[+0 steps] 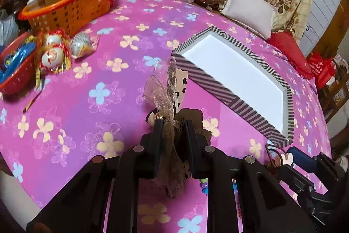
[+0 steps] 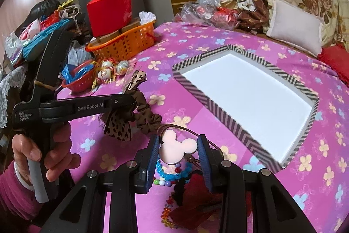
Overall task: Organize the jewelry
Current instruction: 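Carry leopard bow in left tool while right tool carries Mickey tie to tray, then open left tool over tray while right tool releases Mickey tie into tray, then close left tool on blue bead bracelet while right tool moves to red bow, then lift blue bracelet with left tool while right tool grasps red satin bow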
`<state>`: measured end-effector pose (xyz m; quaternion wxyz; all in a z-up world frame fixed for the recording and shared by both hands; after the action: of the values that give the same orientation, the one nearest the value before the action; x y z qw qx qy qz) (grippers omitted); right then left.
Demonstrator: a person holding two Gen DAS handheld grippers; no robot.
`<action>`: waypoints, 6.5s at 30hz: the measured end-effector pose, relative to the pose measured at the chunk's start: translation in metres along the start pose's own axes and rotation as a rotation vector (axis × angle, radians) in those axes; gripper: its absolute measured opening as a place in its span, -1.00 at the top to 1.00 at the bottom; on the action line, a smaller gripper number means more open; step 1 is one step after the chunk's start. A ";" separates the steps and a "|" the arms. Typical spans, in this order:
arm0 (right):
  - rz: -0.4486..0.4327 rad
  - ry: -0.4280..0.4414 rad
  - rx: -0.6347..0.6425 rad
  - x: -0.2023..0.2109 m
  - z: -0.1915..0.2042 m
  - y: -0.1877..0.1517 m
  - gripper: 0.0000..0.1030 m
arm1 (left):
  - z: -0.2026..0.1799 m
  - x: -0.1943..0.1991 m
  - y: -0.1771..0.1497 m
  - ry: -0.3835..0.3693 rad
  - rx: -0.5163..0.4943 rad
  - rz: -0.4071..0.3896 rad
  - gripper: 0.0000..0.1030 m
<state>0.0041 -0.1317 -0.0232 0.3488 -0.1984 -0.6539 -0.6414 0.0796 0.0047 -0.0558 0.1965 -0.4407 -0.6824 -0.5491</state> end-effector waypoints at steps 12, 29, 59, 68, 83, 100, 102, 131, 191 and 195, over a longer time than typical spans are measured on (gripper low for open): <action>-0.023 -0.064 -0.040 0.007 -0.044 0.015 0.33 | -0.023 -0.002 0.027 0.038 -0.067 -0.024 0.63; -0.042 -0.164 -0.138 0.010 -0.126 0.035 0.33 | -0.062 -0.021 0.064 0.061 -0.160 -0.044 0.63; 0.077 -0.158 -0.172 -0.079 -0.152 0.029 0.33 | -0.077 -0.134 0.113 0.022 -0.050 0.058 0.63; 0.155 -0.143 -0.176 -0.106 -0.147 0.006 0.33 | -0.047 -0.147 0.086 0.091 -0.028 0.121 0.61; 0.145 -0.174 -0.184 -0.098 -0.143 0.006 0.12 | -0.065 -0.151 0.094 0.071 -0.079 0.089 0.13; 0.042 -0.152 -0.221 -0.035 -0.118 0.006 -0.27 | -0.062 -0.085 0.076 0.083 -0.122 0.010 -0.39; 0.039 -0.147 -0.221 -0.030 -0.113 0.003 -0.27 | -0.060 -0.075 0.072 0.089 -0.130 -0.003 -0.39; 0.136 -0.138 -0.146 0.013 -0.061 -0.090 -0.28 | -0.010 -0.021 -0.041 0.071 -0.054 0.078 -0.39; 0.149 -0.099 -0.169 0.012 -0.058 -0.096 -0.28 | -0.002 -0.052 -0.034 -0.087 0.017 0.219 0.82; 0.155 -0.078 -0.189 0.011 -0.056 -0.096 -0.28 | 0.003 -0.052 -0.037 -0.083 0.032 0.222 0.82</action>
<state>-0.0599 -0.1978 -0.0861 0.3514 -0.3049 -0.5863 -0.6632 0.0780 -0.0128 -0.1170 0.2347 -0.5325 -0.6457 -0.4944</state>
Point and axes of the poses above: each gripper's, at about its wrist camera, not at the fingertips, and x roughly against the way its jaws point, z to its left, y to its top, the point moved 9 cm from there along -x, roughly the way its jaws point, and after that the axes turned 7 degrees about -y, right-handed, at the moved point
